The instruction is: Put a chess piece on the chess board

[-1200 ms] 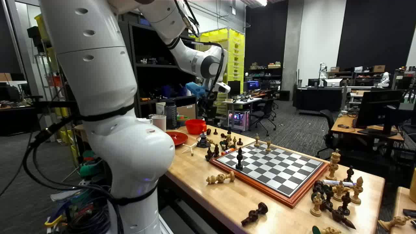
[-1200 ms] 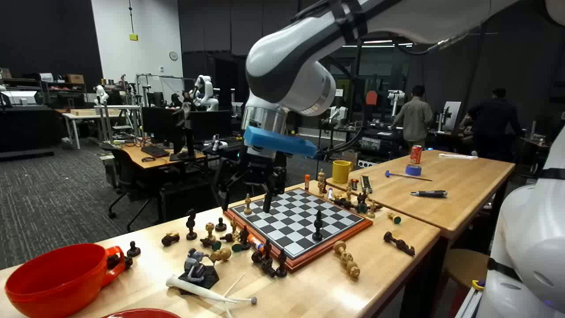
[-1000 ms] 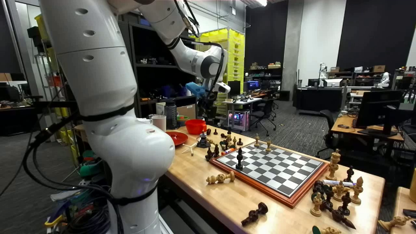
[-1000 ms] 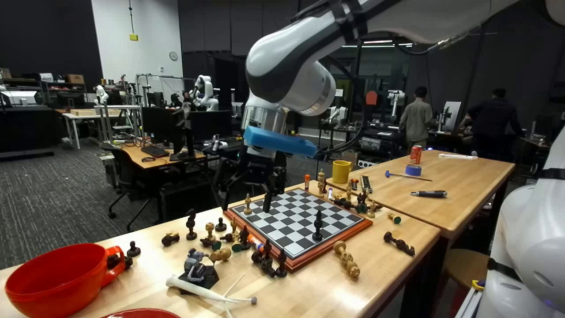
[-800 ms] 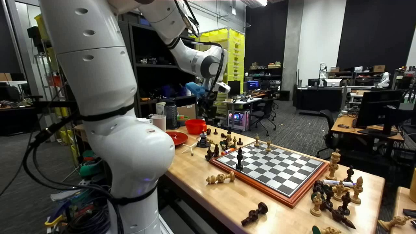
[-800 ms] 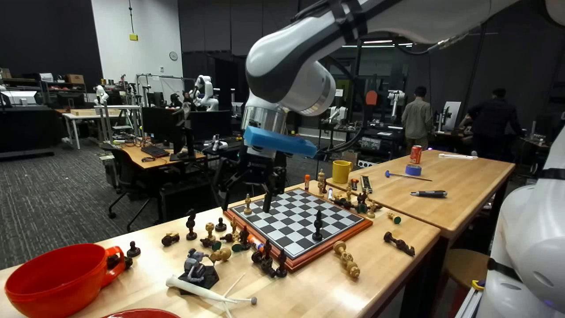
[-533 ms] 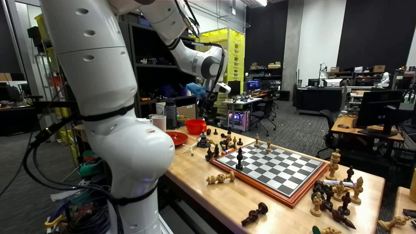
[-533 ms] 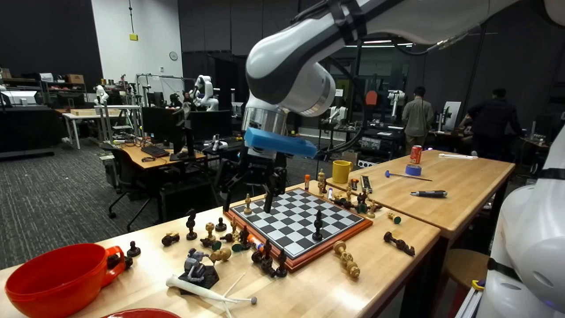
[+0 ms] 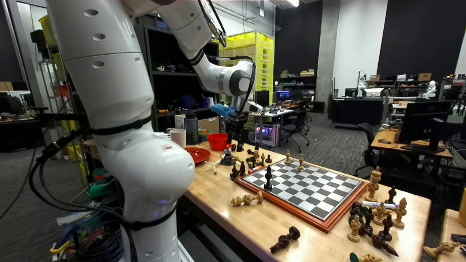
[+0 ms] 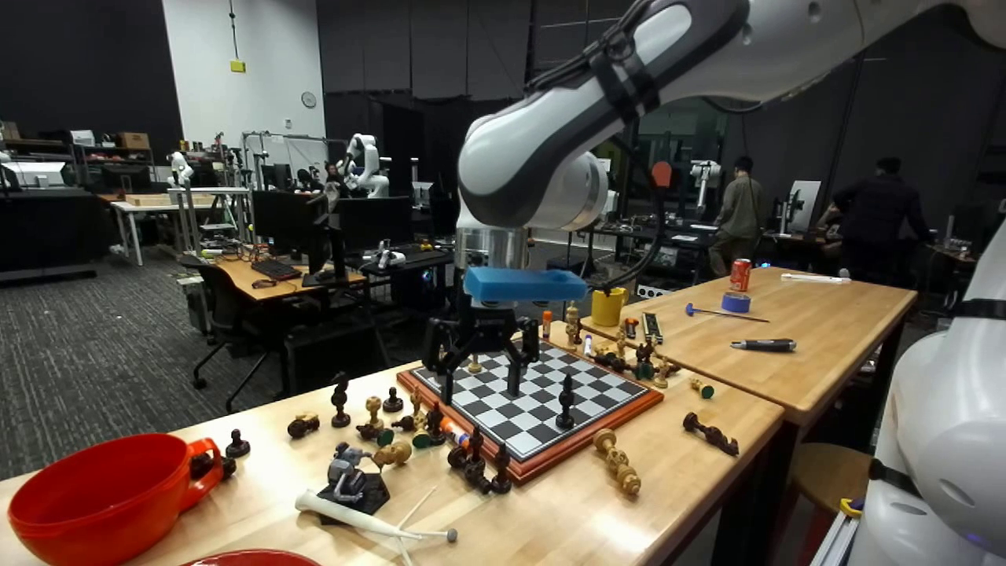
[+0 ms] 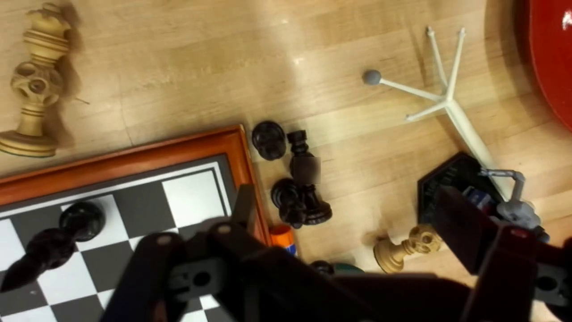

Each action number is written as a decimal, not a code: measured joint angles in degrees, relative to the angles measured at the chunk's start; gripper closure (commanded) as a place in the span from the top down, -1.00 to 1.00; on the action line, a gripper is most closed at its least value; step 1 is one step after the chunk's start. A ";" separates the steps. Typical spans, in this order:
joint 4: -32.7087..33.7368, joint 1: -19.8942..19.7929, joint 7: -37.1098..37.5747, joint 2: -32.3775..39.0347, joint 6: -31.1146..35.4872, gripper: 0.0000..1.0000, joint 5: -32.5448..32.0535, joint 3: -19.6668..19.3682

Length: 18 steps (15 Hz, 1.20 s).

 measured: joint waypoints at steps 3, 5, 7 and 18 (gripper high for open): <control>-2.38 0.02 0.48 0.52 0.27 1.00 -0.65 0.09; -3.78 0.02 0.59 1.11 1.31 1.00 -0.81 0.10; -4.89 0.02 0.65 1.89 3.28 1.00 -1.00 0.10; -5.48 -0.09 1.60 7.42 11.45 0.04 -4.20 -0.93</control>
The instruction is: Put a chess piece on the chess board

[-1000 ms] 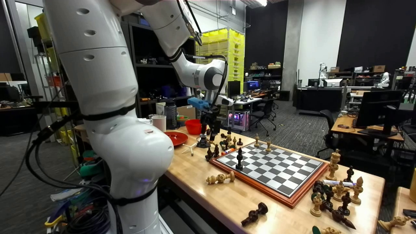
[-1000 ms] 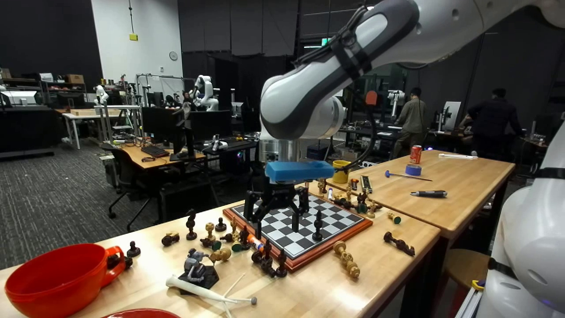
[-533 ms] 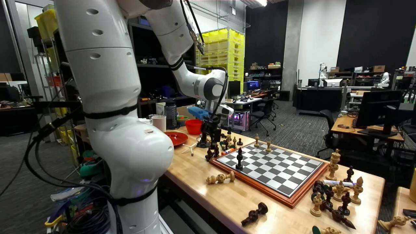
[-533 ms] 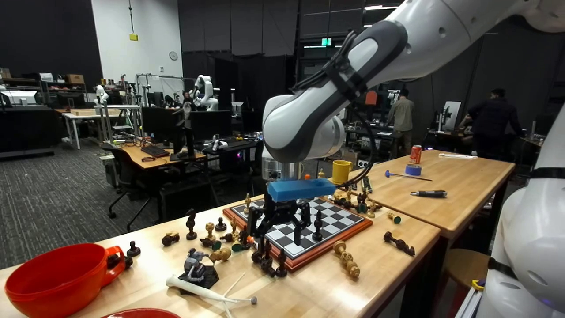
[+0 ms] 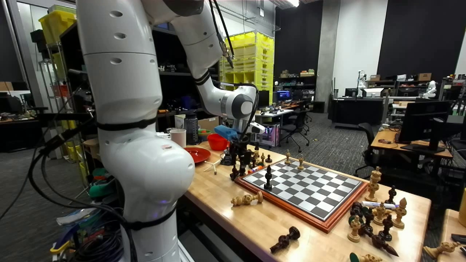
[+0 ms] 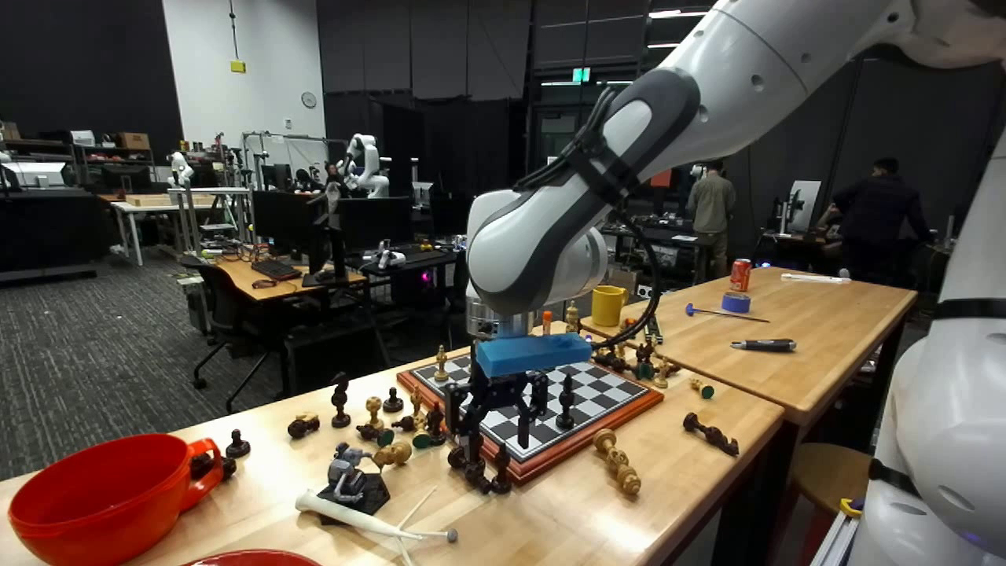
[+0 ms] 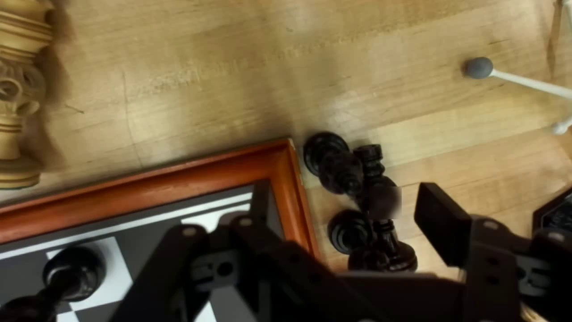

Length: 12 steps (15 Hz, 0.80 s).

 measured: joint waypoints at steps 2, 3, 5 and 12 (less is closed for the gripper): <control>0.00 -0.01 0.09 0.34 0.00 -0.29 0.00 -0.52; -0.01 -0.01 0.23 0.44 0.00 -0.43 0.00 -0.73; -0.02 -0.01 0.72 0.52 0.00 -0.73 0.00 -1.09; 0.43 0.18 1.01 0.23 -0.32 -1.00 0.08 -1.24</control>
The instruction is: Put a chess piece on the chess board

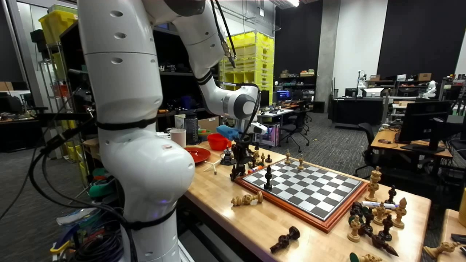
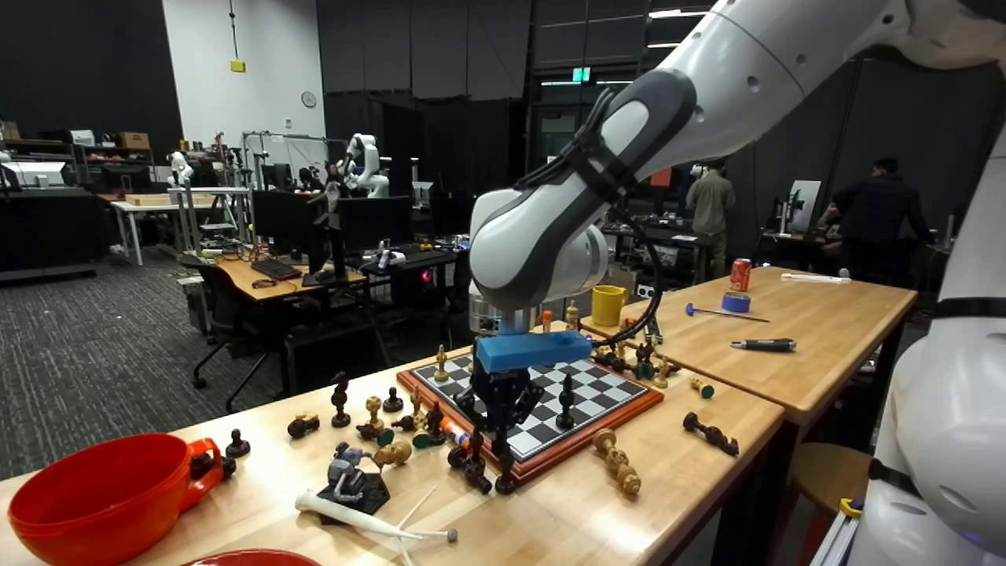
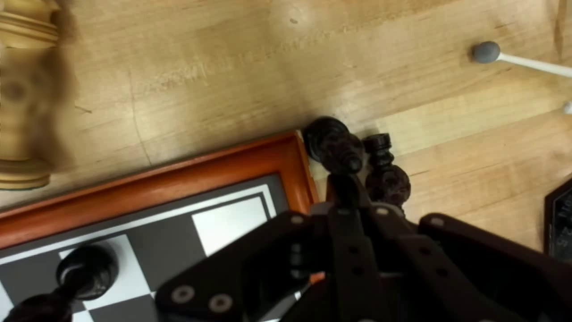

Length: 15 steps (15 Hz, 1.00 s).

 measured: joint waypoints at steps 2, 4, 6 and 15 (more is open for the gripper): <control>0.50 0.18 -0.01 -0.71 -0.61 -0.70 0.00 0.04; 1.20 0.23 -0.01 -1.84 -1.85 -0.37 0.00 0.07; 1.69 0.23 -0.01 -2.92 -3.58 -0.12 0.00 0.08; 0.63 0.75 -0.20 -4.47 -9.58 0.04 2.49 0.31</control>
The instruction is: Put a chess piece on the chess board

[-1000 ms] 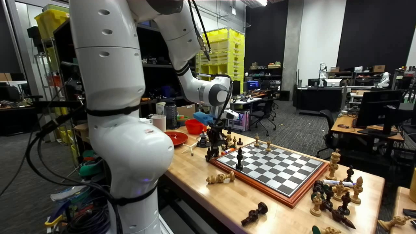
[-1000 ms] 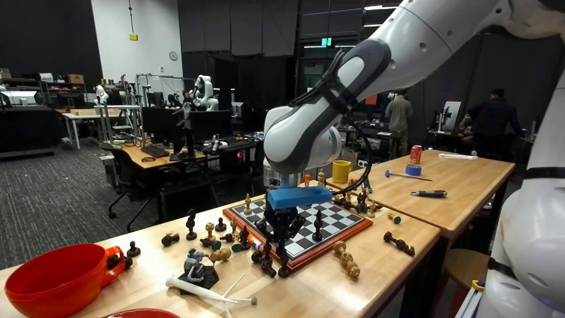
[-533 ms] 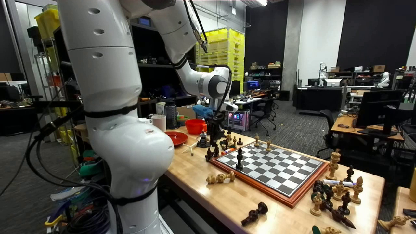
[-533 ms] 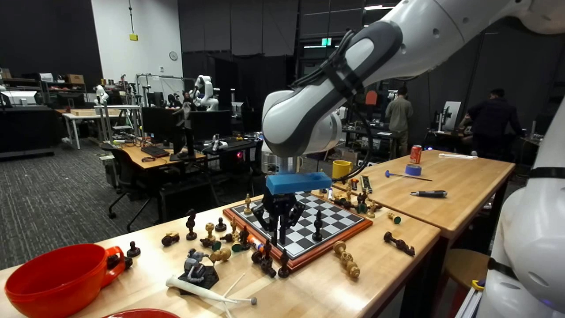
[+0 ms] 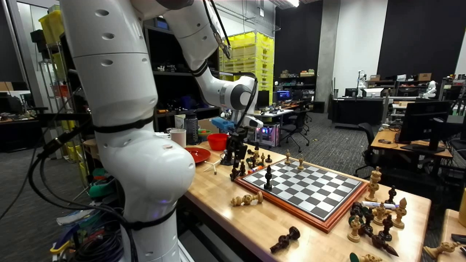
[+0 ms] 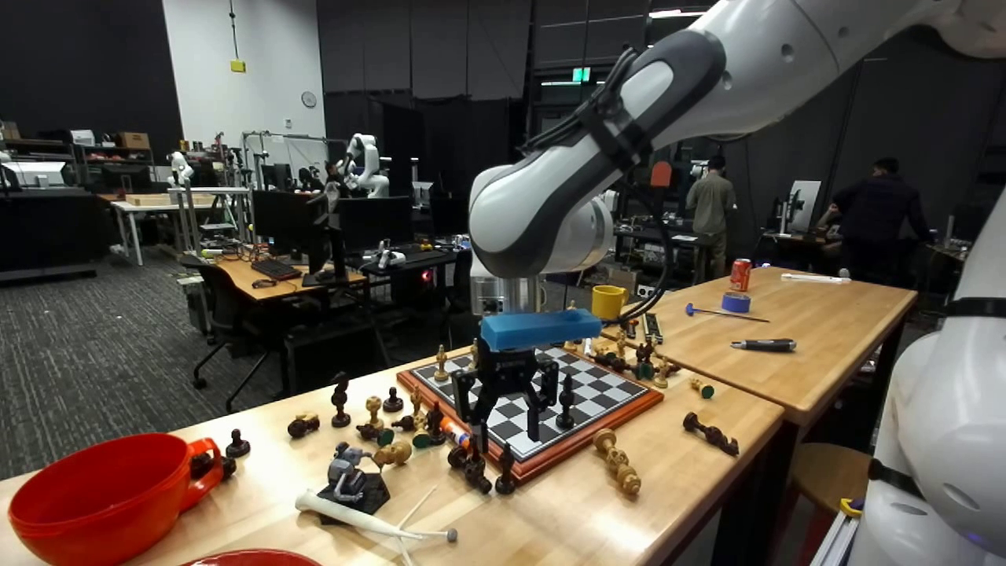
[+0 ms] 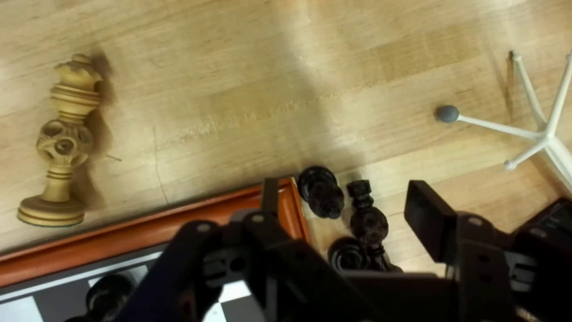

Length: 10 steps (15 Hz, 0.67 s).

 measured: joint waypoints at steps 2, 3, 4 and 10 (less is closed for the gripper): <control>-0.37 0.12 -0.16 0.06 0.03 -0.09 0.61 0.05; -0.39 0.12 -0.24 0.11 0.13 -0.22 0.81 0.10; -0.39 0.12 -0.32 0.17 0.36 -0.36 0.84 0.15; -0.24 0.07 -0.61 1.01 1.58 -1.00 0.81 0.23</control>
